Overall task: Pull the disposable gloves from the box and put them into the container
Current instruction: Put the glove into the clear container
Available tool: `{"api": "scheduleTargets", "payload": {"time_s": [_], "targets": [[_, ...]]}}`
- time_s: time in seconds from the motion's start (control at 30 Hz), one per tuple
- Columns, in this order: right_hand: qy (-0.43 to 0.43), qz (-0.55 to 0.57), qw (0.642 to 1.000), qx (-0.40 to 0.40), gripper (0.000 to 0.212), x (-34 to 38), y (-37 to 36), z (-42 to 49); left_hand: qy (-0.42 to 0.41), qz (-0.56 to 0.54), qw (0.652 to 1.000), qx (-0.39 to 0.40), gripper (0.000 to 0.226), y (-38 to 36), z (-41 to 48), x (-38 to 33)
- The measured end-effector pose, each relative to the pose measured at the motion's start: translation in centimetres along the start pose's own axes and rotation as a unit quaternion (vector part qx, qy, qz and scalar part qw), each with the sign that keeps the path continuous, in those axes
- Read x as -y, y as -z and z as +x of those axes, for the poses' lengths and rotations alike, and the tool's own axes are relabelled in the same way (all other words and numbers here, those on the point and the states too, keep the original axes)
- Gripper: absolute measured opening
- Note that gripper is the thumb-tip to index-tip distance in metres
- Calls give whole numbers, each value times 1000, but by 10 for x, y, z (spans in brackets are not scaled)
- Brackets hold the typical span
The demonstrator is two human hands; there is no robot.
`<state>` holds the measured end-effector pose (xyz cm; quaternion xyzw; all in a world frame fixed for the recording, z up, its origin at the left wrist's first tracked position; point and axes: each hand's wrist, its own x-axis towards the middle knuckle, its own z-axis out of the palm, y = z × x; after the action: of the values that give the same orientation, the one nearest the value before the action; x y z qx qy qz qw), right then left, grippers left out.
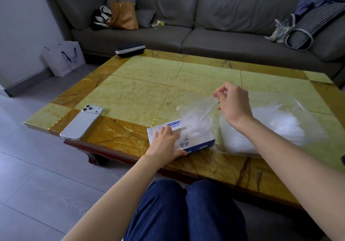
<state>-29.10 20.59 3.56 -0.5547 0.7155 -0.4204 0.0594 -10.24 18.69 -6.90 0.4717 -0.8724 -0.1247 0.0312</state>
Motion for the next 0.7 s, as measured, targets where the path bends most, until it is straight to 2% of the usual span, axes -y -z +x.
{"api": "scheduleTargets", "payload": {"time_s": [0.17,0.27,0.33,0.4,0.47,0.53,0.63,0.7], "targets": [[29,13,998,-62,8,6,21,16,13,-3,1000,16,68,3,3,-1],[42,32,996,-66,10,10,34,19,8,-31,998,49,71,9,5,1],[47,41,997,-54,10,9,37,15,17,-87,994,65,67,20,5,2],[41,58,997,-29,10,7,39,11,28,-146,989,12,58,37,7,3],[39,72,997,11,11,5,43,6,41,-196,976,-87,54,58,9,-2],[46,82,994,54,11,6,48,2,35,-246,956,-155,63,81,14,-13],[62,113,984,122,12,6,57,-4,-28,-250,955,-158,84,110,21,-34],[77,119,976,165,14,5,66,-6,-77,-227,966,-93,82,124,26,-44]]}}
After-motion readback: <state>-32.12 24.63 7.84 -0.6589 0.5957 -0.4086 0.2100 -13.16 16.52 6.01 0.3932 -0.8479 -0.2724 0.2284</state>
